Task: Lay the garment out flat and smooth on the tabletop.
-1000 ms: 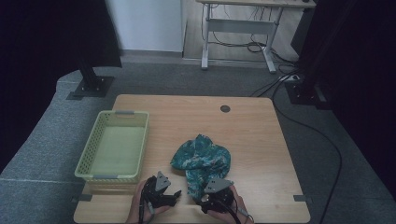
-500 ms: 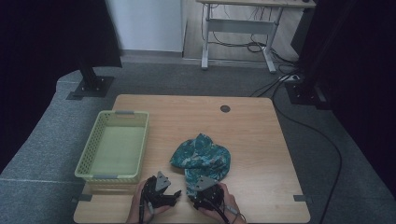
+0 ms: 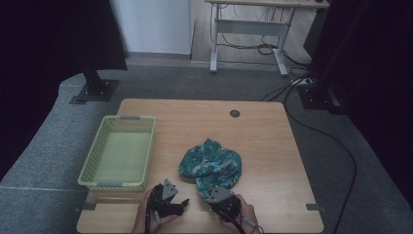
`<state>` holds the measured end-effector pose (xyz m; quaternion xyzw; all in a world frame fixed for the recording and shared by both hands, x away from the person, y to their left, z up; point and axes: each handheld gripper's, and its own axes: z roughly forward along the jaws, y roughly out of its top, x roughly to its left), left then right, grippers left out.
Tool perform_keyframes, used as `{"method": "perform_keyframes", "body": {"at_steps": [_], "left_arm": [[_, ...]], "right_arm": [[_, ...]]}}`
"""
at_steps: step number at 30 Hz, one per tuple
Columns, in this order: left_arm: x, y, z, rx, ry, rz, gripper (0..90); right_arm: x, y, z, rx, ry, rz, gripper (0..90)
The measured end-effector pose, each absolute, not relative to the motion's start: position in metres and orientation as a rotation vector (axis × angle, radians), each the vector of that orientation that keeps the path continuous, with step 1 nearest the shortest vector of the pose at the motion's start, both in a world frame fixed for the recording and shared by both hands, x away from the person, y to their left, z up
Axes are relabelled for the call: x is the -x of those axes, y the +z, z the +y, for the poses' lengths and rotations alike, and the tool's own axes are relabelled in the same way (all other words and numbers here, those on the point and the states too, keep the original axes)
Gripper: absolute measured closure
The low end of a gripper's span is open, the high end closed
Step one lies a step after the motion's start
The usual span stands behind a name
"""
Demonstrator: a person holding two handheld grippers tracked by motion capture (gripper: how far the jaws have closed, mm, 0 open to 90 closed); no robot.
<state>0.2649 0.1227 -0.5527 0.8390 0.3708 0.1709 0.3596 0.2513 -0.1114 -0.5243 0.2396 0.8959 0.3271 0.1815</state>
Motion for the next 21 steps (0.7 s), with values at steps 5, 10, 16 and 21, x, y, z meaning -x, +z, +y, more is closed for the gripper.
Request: {"method": "perform_keyframes", "body": {"at_steps": [5, 10, 16, 21], "left_arm": [[-0.265, -0.553, 0.123, -2.162, 0.441, 0.957, 25.4], [-0.265, -0.553, 0.122, -2.161, 0.443, 0.961, 25.5], [-0.265, -0.553, 0.122, -2.161, 0.444, 0.967, 25.6], [-0.264, -0.553, 0.121, -2.155, 0.445, 0.964, 26.8]], "right_arm": [[-0.244, -0.503, -0.131, -0.676, 1.014, 2.501, 85.4], [-0.233, -0.457, -0.149, -0.61, 1.094, 2.409, 85.8], [-0.214, -0.407, -0.165, -0.546, 1.207, 2.305, 85.9], [-0.215, -0.407, -0.172, -0.567, 1.205, 2.322, 85.9]]}}
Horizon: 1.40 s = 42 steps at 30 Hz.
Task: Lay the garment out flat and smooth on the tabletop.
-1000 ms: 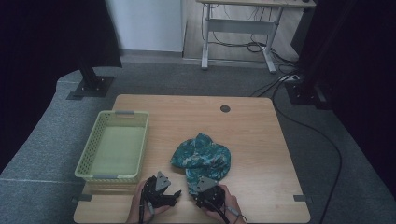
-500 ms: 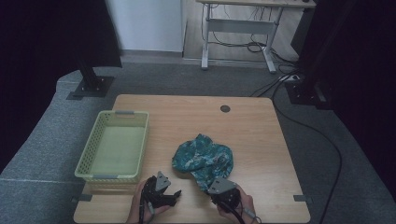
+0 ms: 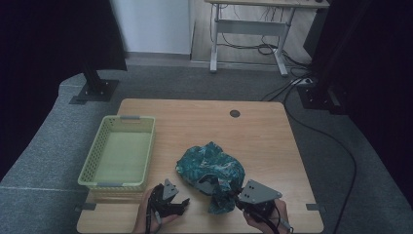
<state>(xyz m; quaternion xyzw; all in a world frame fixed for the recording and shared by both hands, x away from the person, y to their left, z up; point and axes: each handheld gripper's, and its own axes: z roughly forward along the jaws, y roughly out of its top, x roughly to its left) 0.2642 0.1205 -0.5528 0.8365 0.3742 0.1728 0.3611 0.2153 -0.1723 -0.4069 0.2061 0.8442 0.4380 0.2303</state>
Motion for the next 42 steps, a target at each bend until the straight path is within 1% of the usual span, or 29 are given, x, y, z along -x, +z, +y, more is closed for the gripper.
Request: {"method": "perform_keyframes", "body": {"at_steps": [8, 11, 19, 24, 29, 33, 38, 40, 42], "left_arm": [[-0.264, -0.55, 0.114, -2.179, 0.458, 0.939, 31.2], [-0.263, -0.547, 0.106, -2.215, 0.508, 0.887, 31.5], [-0.258, -0.534, 0.082, -2.223, 0.567, 0.744, 33.0], [-0.259, -0.524, 0.061, -2.213, 0.559, 0.655, 33.2], [-0.264, -0.517, 0.049, -2.192, 0.534, 0.622, 35.1], [-0.27, -0.516, 0.044, -2.185, 0.511, 0.623, 38.4], [-0.276, -0.517, 0.04, -2.152, 0.49, 0.645, 45.3], [-0.278, -0.518, 0.038, -2.165, 0.457, 0.636, 49.9], [-0.279, -0.52, 0.036, -2.182, 0.457, 0.621, 56.5]], "right_arm": [[-0.22, -0.429, -0.179, -0.604, 1.199, 2.373, 85.9], [-0.219, -0.432, -0.184, -0.616, 1.214, 2.374, 85.9], [-0.219, -0.441, -0.189, -0.616, 1.211, 2.399, 85.9], [-0.219, -0.438, -0.19, -0.611, 1.222, 2.386, 85.9], [-0.218, -0.437, -0.19, -0.613, 1.222, 2.386, 85.9], [-0.217, -0.437, -0.19, -0.606, 1.223, 2.388, 85.9], [-0.217, -0.439, -0.19, -0.605, 1.214, 2.399, 85.8], [-0.218, -0.44, -0.19, -0.608, 1.214, 2.398, 85.8], [-0.217, -0.441, -0.19, -0.611, 1.215, 2.401, 85.8]]}}
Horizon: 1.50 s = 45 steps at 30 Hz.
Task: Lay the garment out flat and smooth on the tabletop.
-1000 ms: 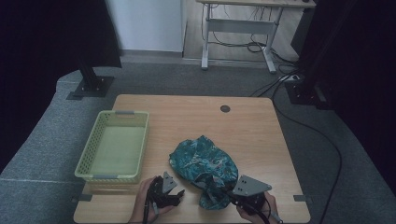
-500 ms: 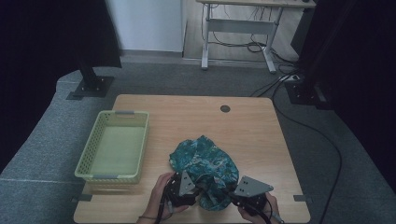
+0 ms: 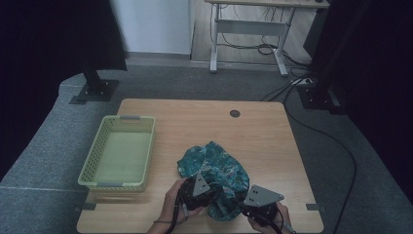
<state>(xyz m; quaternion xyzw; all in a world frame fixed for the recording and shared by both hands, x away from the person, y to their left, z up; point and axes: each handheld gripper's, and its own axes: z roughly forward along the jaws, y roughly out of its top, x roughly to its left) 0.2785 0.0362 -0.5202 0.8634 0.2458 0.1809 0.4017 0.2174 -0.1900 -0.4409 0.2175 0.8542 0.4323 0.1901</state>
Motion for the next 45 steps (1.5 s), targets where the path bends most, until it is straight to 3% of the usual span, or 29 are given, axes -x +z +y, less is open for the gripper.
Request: {"method": "perform_keyframes", "body": {"at_steps": [2, 8, 16, 34, 45], "left_arm": [[-0.279, -0.521, 0.036, -2.192, 0.449, 0.61, 67.5], [-0.28, -0.52, 0.04, -2.209, 0.433, 0.581, 80.0], [-0.277, -0.516, 0.047, -2.209, 0.423, 0.567, 81.8], [-0.26, -0.463, 0.061, -2.11, 0.453, 0.48, 82.1], [-0.252, -0.423, 0.074, -2.045, 0.493, 0.444, 82.4]], "right_arm": [[-0.217, -0.443, -0.19, -0.614, 1.209, 2.405, 85.8], [-0.219, -0.447, -0.192, -0.628, 1.211, 2.409, 85.7], [-0.218, -0.451, -0.194, -0.643, 1.222, 2.408, 85.6], [-0.226, -0.442, -0.223, -0.711, 1.276, 2.316, 85.4], [-0.227, -0.407, -0.224, -0.633, 1.325, 2.296, 85.6]]}}
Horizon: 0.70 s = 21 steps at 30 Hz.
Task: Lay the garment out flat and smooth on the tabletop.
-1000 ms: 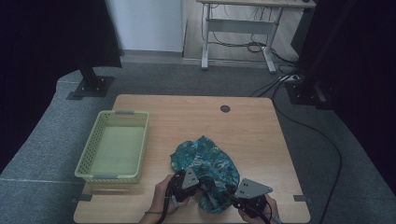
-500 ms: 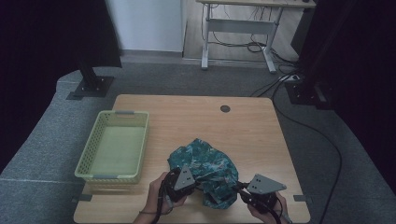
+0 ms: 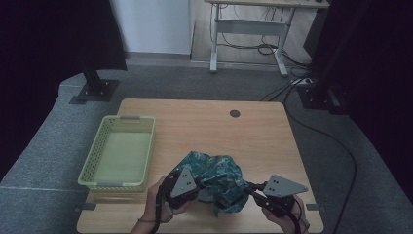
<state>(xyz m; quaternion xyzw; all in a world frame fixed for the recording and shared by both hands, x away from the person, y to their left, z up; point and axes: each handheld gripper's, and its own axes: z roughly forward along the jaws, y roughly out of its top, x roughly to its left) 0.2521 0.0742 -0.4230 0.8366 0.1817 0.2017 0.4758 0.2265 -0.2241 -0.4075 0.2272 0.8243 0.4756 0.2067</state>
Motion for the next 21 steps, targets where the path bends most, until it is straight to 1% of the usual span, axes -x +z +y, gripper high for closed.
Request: {"method": "perform_keyframes", "body": {"at_steps": [2, 7, 10, 13, 19, 21], "left_arm": [[-0.247, -0.405, 0.076, -2.011, 0.52, 0.415, 82.4], [-0.234, -0.362, 0.085, -1.896, 0.563, 0.356, 82.5], [-0.237, -0.354, 0.089, -1.884, 0.557, 0.368, 82.4], [-0.251, -0.374, 0.088, -1.926, 0.499, 0.421, 82.2], [-0.27, -0.43, 0.08, -2.002, 0.377, 0.511, 81.9], [-0.272, -0.442, 0.078, -2.017, 0.354, 0.526, 81.8]], "right_arm": [[-0.223, -0.391, -0.224, -0.596, 1.319, 2.27, 85.6], [-0.209, -0.337, -0.222, -0.487, 1.358, 2.15, 85.6], [-0.205, -0.322, -0.219, -0.449, 1.329, 2.109, 85.6], [-0.214, -0.334, -0.217, -0.484, 1.31, 2.141, 85.6], [-0.24, -0.394, -0.218, -0.628, 1.278, 2.258, 85.5], [-0.245, -0.411, -0.219, -0.664, 1.28, 2.283, 85.5]]}}
